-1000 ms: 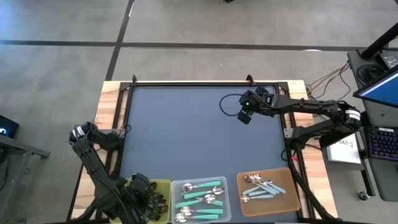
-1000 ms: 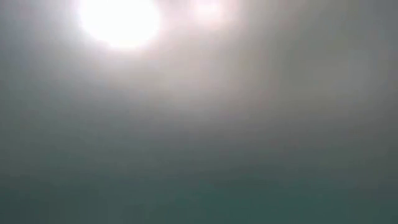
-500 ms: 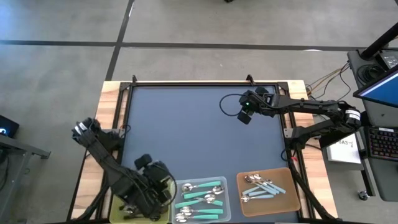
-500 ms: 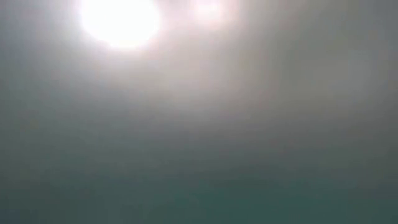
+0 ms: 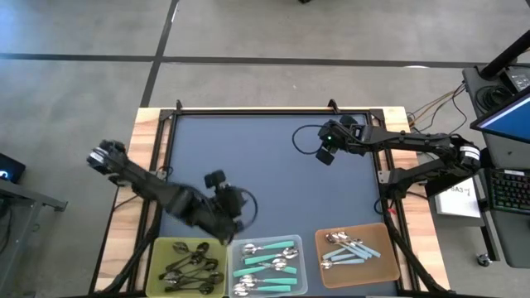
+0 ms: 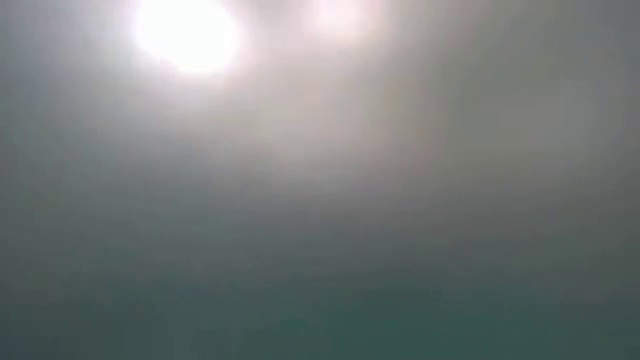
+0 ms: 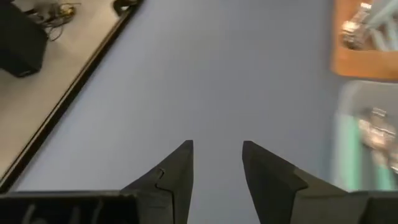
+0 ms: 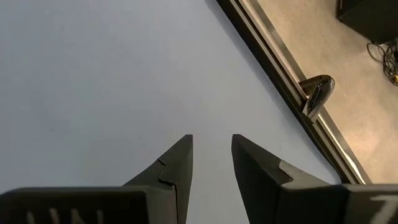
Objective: Sort silverware by color (type)
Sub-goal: Return to Home Position
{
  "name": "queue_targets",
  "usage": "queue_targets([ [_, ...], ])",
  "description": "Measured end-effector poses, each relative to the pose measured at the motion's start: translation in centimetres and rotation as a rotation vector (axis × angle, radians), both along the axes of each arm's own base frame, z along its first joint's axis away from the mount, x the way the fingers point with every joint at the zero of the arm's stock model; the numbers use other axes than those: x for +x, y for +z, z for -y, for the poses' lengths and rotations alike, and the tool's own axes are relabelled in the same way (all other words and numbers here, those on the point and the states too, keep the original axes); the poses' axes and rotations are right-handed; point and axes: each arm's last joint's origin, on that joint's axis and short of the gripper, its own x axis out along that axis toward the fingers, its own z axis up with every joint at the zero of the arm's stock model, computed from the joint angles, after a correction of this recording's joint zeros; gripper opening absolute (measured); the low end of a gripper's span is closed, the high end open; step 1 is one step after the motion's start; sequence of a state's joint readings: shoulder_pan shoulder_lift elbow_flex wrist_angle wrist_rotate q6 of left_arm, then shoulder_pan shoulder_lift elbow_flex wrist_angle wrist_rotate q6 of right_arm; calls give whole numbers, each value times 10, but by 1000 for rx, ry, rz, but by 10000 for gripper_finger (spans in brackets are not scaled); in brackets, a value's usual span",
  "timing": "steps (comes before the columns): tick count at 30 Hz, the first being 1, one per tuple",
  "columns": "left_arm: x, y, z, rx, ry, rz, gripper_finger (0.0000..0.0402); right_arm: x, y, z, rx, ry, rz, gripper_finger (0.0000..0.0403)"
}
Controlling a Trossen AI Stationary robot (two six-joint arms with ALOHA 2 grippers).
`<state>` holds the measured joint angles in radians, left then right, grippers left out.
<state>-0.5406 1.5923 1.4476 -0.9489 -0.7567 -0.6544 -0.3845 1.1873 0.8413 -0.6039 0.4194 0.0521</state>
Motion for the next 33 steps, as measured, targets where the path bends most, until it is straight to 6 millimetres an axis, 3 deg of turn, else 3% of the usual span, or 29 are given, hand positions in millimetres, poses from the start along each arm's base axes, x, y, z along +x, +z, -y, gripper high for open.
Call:
queue_targets([
  [4,-29,-31,-31,-44,17,123,120,0,0,0,-2,0,5,102],
  [8,-71,-62,-56,-209,54,492,120,1,1,0,-4,0,10,102],
  [13,-113,-92,-78,-401,60,815,120,1,1,0,-4,0,11,102],
  [18,-143,-120,-94,-469,27,947,120,1,1,0,-4,0,11,102],
  [24,-161,-138,-103,-495,8,994,120,1,1,0,-4,0,11,102],
  [30,-166,-137,-105,-515,-39,992,120,1,1,0,-4,0,11,102],
  [33,-167,-137,-105,-426,-72,962,120,1,1,0,-4,0,11,102],
])
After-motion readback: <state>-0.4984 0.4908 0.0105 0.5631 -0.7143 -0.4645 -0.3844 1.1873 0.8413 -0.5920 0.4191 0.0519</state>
